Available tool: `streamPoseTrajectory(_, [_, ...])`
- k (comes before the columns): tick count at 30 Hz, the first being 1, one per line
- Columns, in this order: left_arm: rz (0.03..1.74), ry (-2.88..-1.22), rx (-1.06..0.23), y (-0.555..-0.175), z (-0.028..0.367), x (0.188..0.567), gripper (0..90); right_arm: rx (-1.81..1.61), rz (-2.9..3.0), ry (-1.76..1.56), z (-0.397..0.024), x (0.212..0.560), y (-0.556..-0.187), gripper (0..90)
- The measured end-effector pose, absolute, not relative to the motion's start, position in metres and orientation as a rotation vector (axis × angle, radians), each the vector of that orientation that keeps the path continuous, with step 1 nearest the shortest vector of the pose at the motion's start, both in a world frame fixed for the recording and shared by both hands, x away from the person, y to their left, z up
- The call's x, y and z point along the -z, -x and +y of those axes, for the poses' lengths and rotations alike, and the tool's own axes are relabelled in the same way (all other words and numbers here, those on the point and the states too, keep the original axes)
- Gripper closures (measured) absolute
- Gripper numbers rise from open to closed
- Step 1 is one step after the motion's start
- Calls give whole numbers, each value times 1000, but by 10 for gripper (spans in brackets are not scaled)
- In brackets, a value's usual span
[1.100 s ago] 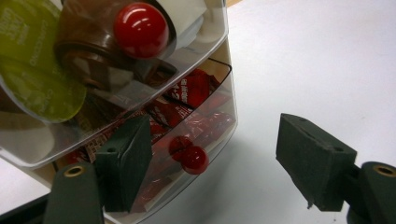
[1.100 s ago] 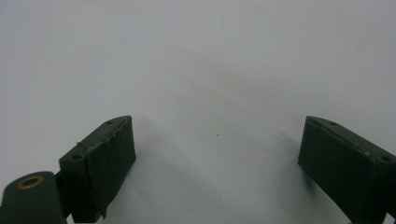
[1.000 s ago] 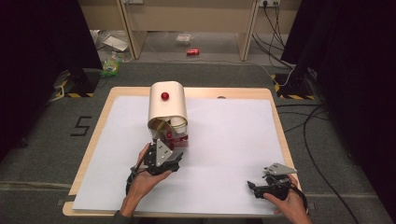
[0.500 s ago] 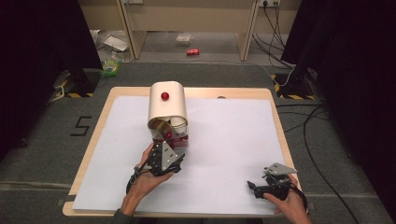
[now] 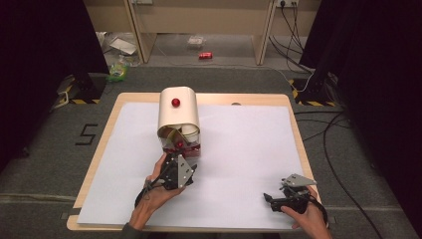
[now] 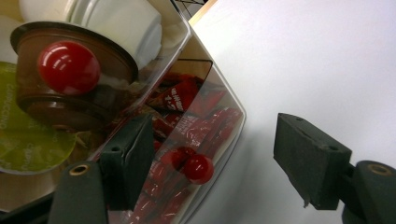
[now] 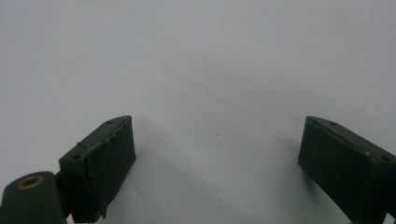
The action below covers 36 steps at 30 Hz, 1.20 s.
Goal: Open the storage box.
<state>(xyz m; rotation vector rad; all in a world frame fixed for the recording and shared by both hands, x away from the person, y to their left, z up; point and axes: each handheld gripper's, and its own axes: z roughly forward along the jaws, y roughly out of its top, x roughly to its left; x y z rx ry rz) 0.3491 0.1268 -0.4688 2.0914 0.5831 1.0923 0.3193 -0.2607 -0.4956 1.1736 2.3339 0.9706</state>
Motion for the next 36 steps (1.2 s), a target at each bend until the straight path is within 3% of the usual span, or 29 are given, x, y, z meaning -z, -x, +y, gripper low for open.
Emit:
streamPoseTrajectory(13, [617, -2057, -1053, -350, 131, 471, 281, -971, 2334, -1173, -261, 496, -319, 112])
streamPoseTrajectory(36, [663, -2026, -930, -333, 138, 462, 354, -971, 2334, -1174, -261, 496, -319, 112])
